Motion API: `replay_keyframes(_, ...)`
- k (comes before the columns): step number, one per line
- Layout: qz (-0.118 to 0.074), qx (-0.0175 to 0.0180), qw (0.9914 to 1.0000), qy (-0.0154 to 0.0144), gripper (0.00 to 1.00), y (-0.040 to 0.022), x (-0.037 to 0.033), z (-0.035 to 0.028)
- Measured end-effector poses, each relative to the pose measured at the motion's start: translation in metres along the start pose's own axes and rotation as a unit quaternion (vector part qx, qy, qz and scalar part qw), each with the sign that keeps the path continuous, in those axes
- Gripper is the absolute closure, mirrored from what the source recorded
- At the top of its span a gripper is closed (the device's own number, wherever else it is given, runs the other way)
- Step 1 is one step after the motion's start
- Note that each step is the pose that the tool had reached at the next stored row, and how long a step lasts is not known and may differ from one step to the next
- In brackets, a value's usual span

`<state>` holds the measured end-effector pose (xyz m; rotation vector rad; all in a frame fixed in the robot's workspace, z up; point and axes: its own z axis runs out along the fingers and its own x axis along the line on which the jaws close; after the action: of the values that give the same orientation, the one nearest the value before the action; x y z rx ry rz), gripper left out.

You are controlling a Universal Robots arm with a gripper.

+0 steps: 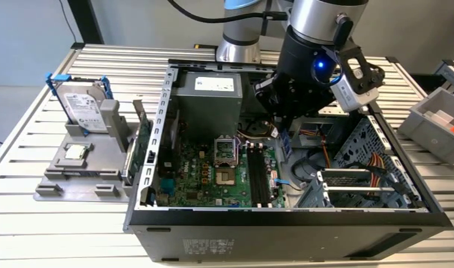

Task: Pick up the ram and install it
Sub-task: 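Insert the ram into the slot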

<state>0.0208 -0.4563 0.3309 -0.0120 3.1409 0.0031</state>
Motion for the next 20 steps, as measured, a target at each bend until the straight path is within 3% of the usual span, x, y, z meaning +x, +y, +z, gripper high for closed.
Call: replay_keyframes(20,0.000,0.0000,1.00000,-0.0002,1.00,0.0046,0.0000,0.0068)
